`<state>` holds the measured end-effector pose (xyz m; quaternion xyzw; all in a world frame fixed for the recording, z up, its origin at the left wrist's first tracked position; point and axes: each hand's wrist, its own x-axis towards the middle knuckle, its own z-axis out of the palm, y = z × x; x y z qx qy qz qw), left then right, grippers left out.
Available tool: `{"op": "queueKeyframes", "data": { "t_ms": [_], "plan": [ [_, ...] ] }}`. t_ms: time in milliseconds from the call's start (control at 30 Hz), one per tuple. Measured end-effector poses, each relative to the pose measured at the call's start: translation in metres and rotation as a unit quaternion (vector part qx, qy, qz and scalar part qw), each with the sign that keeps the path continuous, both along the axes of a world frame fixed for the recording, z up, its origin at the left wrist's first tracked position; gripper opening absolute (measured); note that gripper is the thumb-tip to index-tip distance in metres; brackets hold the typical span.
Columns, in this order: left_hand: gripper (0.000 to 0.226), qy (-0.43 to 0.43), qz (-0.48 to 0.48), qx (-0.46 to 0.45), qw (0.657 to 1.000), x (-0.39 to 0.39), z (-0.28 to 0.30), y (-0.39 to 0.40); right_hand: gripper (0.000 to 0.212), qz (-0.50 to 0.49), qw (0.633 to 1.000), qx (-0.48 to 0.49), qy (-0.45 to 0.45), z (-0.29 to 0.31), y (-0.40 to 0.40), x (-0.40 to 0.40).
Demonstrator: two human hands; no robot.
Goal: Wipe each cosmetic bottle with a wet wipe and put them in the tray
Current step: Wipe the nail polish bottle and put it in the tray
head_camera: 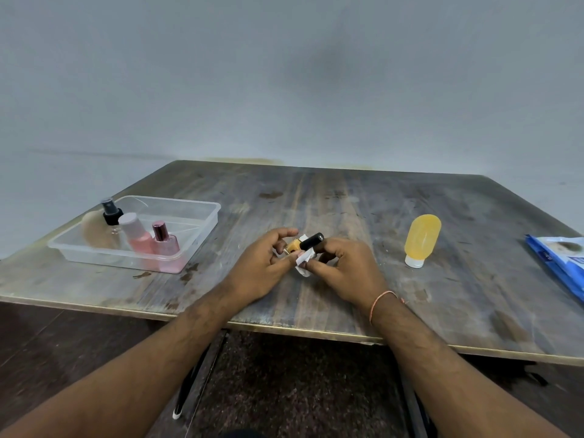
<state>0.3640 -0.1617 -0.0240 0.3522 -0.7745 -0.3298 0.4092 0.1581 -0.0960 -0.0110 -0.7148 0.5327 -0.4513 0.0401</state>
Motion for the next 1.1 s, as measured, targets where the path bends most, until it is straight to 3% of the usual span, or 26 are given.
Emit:
{"op": "queueKeyframes", "data": {
  "t_ms": [100,333,633,900,1100],
  "plan": [
    [0.029,0.032,0.022,-0.007,0.999,0.000,0.002,0.004,0.009,-0.004,1.000,0.007,-0.004,-0.001,0.000,-0.001],
    [0.017,0.013,0.015,-0.003,1.000,0.000,0.006,0.010,0.020,0.006,1.000,0.003,-0.028,0.000,0.002,-0.001],
    [0.027,-0.019,-0.034,0.025,0.999,0.002,0.014,0.014,0.029,0.008,1.000,-0.017,-0.023,0.003,0.003,-0.001],
    [0.022,-0.030,-0.001,0.084,0.996,-0.001,0.018,0.015,0.020,0.023,1.000,-0.002,0.007,0.002,0.001,-0.001],
    [0.030,0.040,-0.004,0.121,0.992,0.003,0.018,0.015,0.015,0.000,0.992,0.026,-0.125,0.000,-0.004,-0.002]
  ]
}}
